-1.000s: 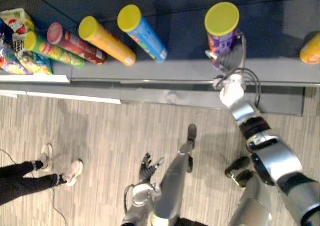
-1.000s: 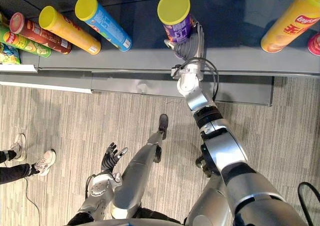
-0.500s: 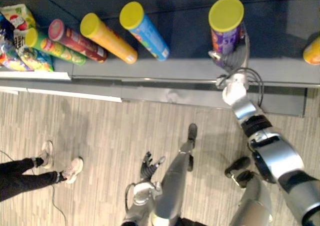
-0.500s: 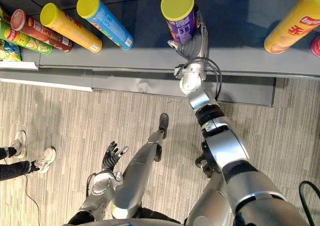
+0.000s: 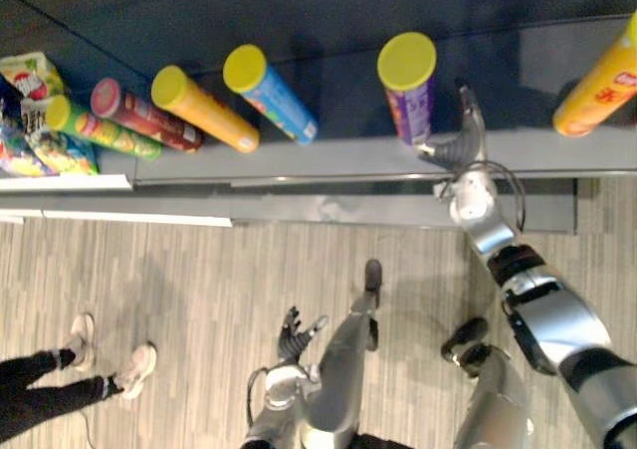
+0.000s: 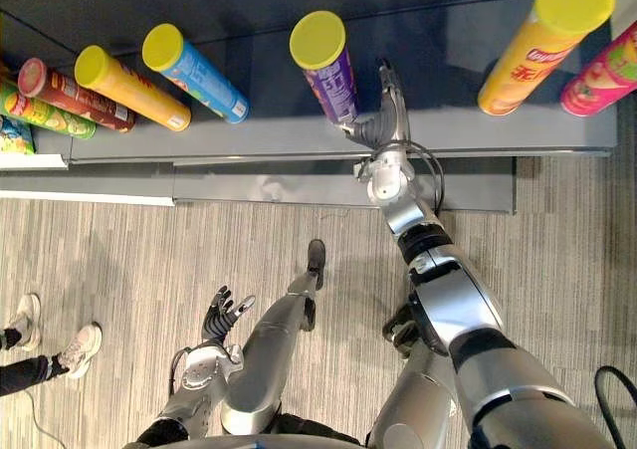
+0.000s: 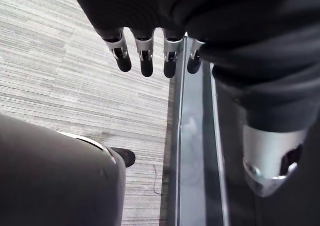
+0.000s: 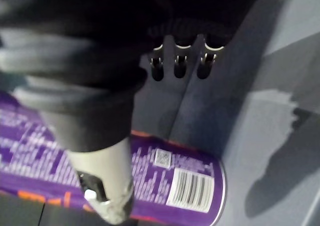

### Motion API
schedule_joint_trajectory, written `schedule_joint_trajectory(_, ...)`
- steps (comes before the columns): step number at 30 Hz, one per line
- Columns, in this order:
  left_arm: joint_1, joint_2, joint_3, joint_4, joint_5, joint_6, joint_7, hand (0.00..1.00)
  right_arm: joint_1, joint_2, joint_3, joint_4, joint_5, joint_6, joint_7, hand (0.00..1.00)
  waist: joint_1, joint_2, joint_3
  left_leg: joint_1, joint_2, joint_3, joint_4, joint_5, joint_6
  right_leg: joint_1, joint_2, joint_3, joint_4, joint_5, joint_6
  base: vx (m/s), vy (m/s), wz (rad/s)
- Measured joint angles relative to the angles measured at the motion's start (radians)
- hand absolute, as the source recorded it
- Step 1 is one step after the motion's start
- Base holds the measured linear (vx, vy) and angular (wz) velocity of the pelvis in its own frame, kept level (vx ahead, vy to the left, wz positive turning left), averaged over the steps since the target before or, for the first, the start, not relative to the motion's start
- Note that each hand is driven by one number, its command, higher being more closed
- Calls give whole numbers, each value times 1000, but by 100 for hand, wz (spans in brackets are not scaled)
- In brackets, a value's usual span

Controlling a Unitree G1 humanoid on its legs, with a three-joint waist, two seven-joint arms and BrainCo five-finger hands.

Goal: Put the gum and the chips on the shelf.

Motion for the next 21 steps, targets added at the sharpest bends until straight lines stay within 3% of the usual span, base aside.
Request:
schedule_joint_trajectory(6,3,3,28,36,-1,23,-39,0,90,-19,-33,17,37,-29,97,0,-52,-17,5,107,15,32,-82,16,-9,75,36,13,-66,20,6,52,-51,-17)
schedule_joint_trajectory(9,21,21,51,34,-1,22,-96,0,190,-16,-34,-26,60,-37,187,0,-63,-53,8,181,22,60,-121,15,-11,125,53,31,-95,22,9,83,-42,-23)
schedule_joint_trajectory(13,63,38,98,37,-35,31,-150,0,392,0,-30,-176,75,-39,282,0,-111,-109,-11,260,26,80,-163,19,-16,198,68,33,-141,30,20,100,-11,-13)
schedule_joint_trajectory(17,121,50,154,63,-69,74,-187,0,702,22,3,-375,80,-22,400,0,-146,-176,-117,322,27,117,-193,9,-29,257,93,56,-225,52,39,114,24,-20)
schedule_joint_trajectory(21,172,51,179,87,-68,98,-206,0,986,45,44,-480,166,10,534,0,-180,-199,-233,379,36,143,-194,-12,-49,357,126,63,-361,103,53,96,29,-18)
